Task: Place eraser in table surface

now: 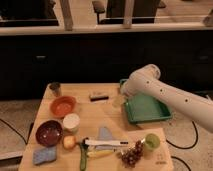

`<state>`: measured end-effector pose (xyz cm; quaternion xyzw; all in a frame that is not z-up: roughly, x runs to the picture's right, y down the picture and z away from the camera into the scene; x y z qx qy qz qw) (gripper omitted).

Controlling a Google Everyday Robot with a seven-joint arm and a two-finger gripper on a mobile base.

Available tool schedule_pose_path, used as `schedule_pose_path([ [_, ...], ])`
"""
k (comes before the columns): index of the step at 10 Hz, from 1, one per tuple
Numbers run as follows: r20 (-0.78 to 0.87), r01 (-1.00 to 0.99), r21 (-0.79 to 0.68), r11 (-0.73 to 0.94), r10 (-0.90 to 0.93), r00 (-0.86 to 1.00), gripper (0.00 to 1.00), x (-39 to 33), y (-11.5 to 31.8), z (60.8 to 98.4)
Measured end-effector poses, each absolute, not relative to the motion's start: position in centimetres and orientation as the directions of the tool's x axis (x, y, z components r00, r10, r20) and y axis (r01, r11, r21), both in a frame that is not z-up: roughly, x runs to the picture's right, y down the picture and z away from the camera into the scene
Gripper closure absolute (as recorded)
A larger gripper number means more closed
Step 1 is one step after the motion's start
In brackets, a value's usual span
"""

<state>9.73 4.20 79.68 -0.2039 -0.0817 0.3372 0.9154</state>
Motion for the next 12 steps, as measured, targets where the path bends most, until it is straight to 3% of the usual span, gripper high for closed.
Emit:
schedule_pose_path([
  [12, 0.028, -0.605, -0.434, 0.668, 0.681, 0.732, 0.20, 8.2, 3.3, 83.1],
])
